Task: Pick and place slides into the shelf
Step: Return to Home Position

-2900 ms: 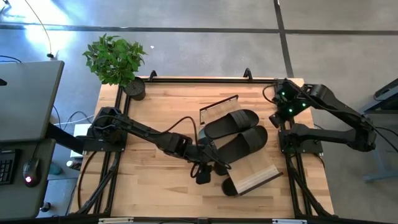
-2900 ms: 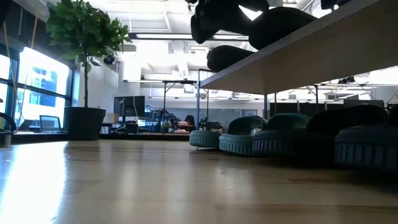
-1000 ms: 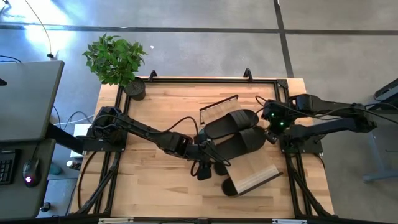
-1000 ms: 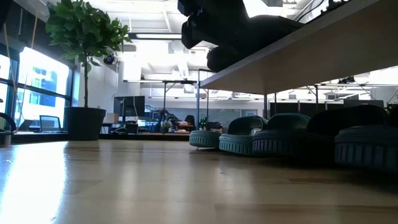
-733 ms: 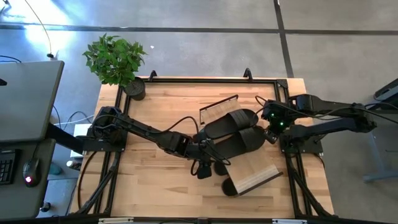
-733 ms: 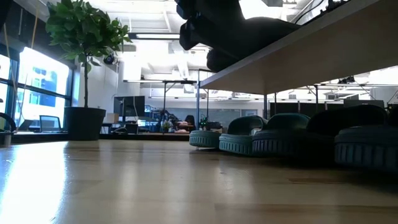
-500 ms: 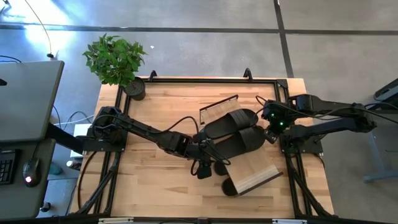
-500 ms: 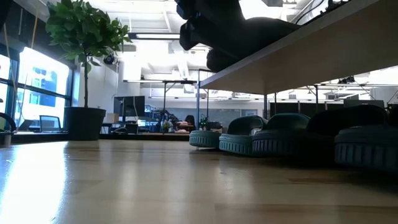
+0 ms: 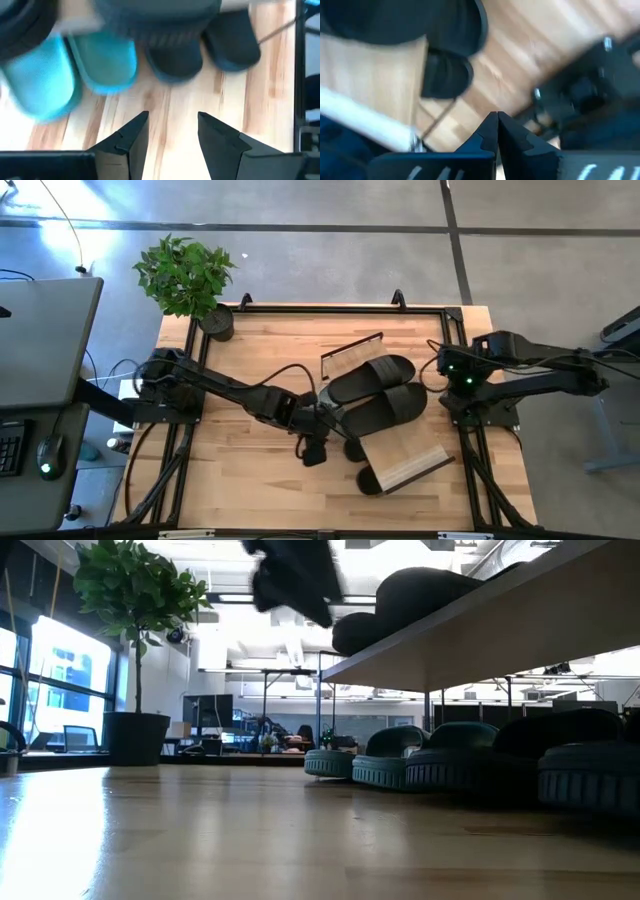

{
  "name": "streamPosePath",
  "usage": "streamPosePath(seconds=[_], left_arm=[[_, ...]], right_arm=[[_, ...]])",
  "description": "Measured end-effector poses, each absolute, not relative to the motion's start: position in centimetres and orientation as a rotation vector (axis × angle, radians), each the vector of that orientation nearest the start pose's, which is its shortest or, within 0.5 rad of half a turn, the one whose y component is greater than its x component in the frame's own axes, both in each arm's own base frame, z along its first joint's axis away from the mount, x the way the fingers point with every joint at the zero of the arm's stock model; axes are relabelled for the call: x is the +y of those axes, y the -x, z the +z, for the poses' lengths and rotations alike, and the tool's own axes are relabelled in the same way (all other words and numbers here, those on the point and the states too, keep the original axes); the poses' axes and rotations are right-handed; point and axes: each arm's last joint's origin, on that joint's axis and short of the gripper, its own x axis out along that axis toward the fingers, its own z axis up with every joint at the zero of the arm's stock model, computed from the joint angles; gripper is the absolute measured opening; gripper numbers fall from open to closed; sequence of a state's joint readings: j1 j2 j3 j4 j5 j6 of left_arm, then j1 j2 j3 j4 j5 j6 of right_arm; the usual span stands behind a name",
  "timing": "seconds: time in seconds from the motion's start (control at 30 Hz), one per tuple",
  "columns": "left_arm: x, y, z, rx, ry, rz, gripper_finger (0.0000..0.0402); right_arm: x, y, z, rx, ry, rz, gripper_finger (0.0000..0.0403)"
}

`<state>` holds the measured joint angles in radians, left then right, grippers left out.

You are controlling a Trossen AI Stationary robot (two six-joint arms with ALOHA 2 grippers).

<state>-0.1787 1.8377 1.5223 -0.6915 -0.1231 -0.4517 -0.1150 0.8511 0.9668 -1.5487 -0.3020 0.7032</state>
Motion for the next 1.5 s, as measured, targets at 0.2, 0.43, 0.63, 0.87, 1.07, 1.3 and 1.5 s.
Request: streamPosePath(seconds=[0.2,0.43,0.63,0.87,1.07,1.3,1.5], left_arm=[[-6.6,-36.1,29.3,0.951,0.299,0.195,0.0154],[-5.4,-32.4,35.7,0.710,0.316,0.228,0.0154],[-3.8,-28.8,41.0,0.470,0.317,0.178,0.0154],[-1.8,-24.1,47.4,0.070,0.280,0.064,0.0154],[0.0,-21.8,50.4,-0.163,0.163,0.086,0.0154],[2.5,-19.3,52.3,-0.318,0.028,0.225,0.0154],[4.3,-16.1,53.4,-0.388,-0.004,0.369,0.0154]], right_arm=[[0.3,-7.4,30.3,1.355,-0.991,-0.268,0.0000],[0.9,-4.0,31.0,1.238,-1.114,-0.178,0.0000],[1.8,-1.4,31.9,1.100,-1.250,0.119,0.0000],[1.8,-2.1,38.3,0.339,-0.984,0.602,0.0000],[1.6,-2.0,44.0,-0.348,-0.477,0.718,0.0000],[1.2,0.8,48.0,-0.679,-0.128,0.375,0.0000],[1.3,6.4,51.3,-0.699,-0.016,0.146,0.0000]])
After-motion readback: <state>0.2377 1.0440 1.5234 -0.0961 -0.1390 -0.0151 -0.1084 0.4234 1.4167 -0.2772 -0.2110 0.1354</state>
